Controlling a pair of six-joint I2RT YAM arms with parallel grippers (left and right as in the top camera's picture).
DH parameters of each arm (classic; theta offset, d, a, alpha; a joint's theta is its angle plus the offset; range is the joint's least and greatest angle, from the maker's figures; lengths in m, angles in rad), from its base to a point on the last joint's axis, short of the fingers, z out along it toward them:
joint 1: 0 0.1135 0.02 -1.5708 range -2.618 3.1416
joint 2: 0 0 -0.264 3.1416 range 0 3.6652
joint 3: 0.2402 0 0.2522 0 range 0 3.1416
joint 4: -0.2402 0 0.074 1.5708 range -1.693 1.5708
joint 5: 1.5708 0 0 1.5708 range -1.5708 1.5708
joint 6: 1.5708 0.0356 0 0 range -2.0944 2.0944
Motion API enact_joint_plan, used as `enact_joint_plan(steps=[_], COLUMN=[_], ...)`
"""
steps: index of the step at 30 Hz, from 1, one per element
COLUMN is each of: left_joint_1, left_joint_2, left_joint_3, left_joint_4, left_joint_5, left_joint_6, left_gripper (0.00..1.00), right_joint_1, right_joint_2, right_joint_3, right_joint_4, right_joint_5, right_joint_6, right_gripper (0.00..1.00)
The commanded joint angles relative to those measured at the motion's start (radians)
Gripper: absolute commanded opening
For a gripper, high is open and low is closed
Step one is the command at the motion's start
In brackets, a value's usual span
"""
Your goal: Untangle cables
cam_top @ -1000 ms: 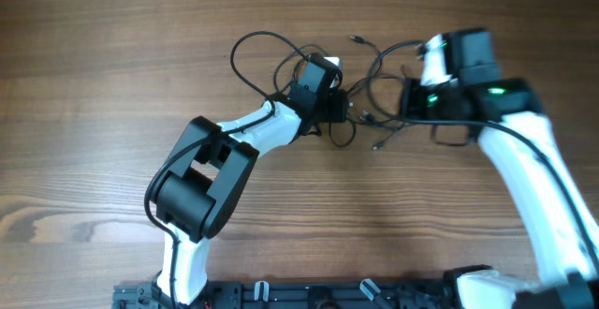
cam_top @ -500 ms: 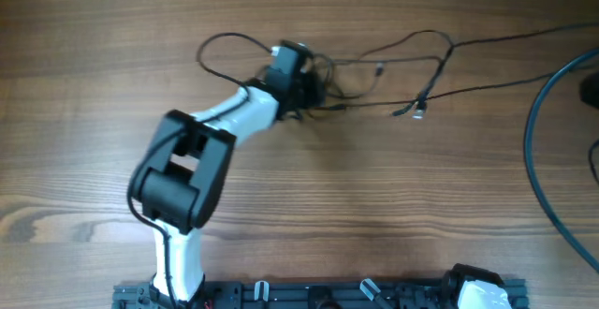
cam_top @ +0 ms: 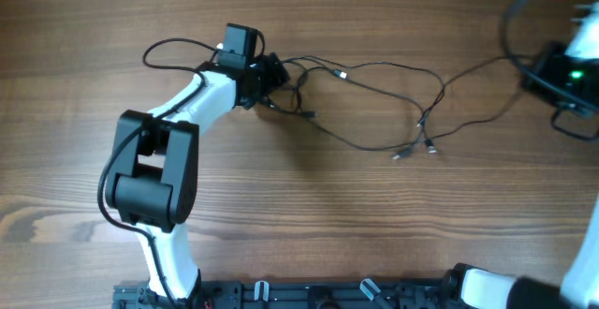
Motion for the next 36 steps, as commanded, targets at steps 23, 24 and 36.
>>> enact_joint_plan(steps=[23, 24, 36], left_joint_1=[-0.068, -0.071, -0.101], left_joint_2=[-0.116, -0.115, -0.115], left_joint_3=[-0.066, -0.067, -0.067], left_joint_4=[-0.006, -0.011, -0.012], left_joint_5=[-0.127, -0.127, -0.105], left_joint_6=[0.018, 0.018, 0.018], left_gripper=[1.0, 1.0, 1.0], right_joint_1=[0.462, 0.449, 0.353], right_joint_2=[0.385, 0.391, 0.393], right_joint_3=[-0.013, -0.013, -0.4], right_joint_4=[0.027, 0.044, 0.539], right_joint_5=[0.25, 0.42, 0.229], right_joint_6=[-0.134, 0.026, -0.079], right_gripper=[0.9, 1.0, 1.0])
